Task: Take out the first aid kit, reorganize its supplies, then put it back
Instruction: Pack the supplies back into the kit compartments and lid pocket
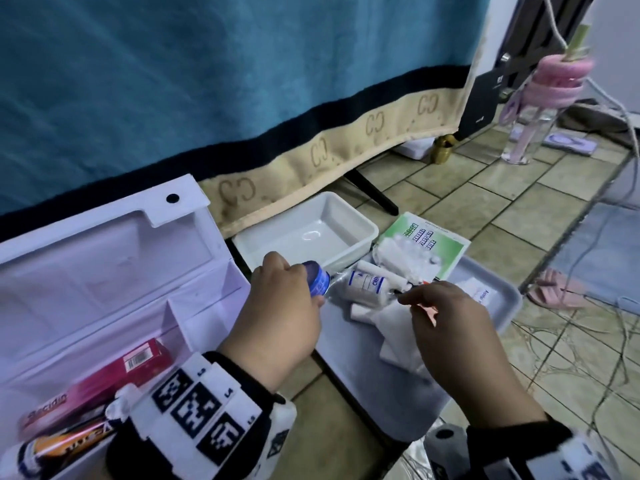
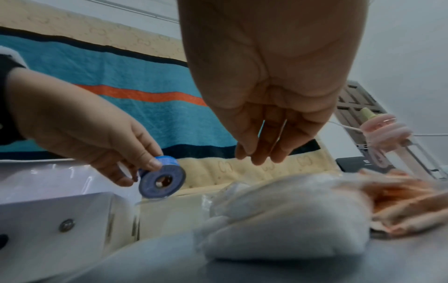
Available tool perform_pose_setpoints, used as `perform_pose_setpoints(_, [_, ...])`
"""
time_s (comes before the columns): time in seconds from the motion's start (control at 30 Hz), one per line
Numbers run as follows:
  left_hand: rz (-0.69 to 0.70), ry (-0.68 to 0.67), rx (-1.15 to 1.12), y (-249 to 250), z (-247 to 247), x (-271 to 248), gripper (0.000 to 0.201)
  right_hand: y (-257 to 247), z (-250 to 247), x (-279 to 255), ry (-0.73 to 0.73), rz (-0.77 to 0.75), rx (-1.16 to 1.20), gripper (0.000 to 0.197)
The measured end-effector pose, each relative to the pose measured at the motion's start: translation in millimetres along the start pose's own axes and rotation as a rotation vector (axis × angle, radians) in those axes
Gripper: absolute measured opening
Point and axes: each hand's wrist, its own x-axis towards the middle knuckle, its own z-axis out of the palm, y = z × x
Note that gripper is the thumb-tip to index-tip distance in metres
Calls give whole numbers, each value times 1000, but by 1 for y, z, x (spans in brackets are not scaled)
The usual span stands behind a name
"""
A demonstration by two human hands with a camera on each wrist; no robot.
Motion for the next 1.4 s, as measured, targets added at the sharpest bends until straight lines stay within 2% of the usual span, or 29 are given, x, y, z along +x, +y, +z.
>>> perform_pose_setpoints(0.07, [-27, -6, -18, -4, -4, 1, 29, -9, 4, -1, -109, -133, -40, 24])
perform_pose_setpoints(0.13, [-38, 3, -27, -6, -6, 2, 32, -16, 12, -2, -321, -238, -135, 29])
perform_pose_setpoints(0.2, [-49, -7, -35, -8, -6, 1, 33, -17, 25, -4, -520, -283, -252, 28])
perform_pose_setpoints(0.27, [-57, -23, -33, -10, -5, 0, 32, -19, 32, -2, -583, -272, -309, 16])
perform_pose_setpoints(0.4, [-46, -33, -29, -13, -4, -3, 32, -23, 32, 0, -550, -267, -251, 12])
perform_pose_setpoints(0.43, [-42, -31, -30, -14, -4, -3, 32, -25, 30, 0, -519, -277, -228, 17])
perform_pose_setpoints(0.5, [-33, -26, -34, -15, -4, -3, 32, -26, 26, 2, -363, -279, -181, 25])
perform_pose_setpoints(0.57, [-29, -25, -41, -15, -4, -2, 31, -26, 19, 5, -228, -232, -257, 36])
perform_pose_setpoints(0.67, [-15, -28, -53, -14, -2, -3, 30, -22, 15, 7, -363, -171, -334, 52])
perform_pose_setpoints(0.8, [2, -27, -63, -14, -1, -3, 29, -29, 12, 2, -450, -306, -368, 54])
perform_pose_setpoints(0.9, [12, -22, -52, -15, -1, -3, 30, -35, 7, -2, -527, -383, -364, 50])
perform_pose_setpoints(1.03, [28, -16, -39, -16, 1, -3, 31, -38, 1, -5, -618, -422, -327, 37])
perform_pose_setpoints(1.17, [44, -23, -42, -16, 5, -4, 29, -35, -10, -1, -692, -448, -269, 33])
perform_pose_setpoints(1.23, [49, -27, -40, -17, 7, -4, 28, -31, -18, 9, -622, -394, -252, 28])
perform_pose_setpoints(1.33, [63, -46, -42, -17, 9, -5, 27, -25, -20, 32, -391, -242, -282, 20])
perform_pose_setpoints(1.4, [80, -52, -48, -15, 10, -5, 25, -23, -14, 50, -376, -184, -398, 23])
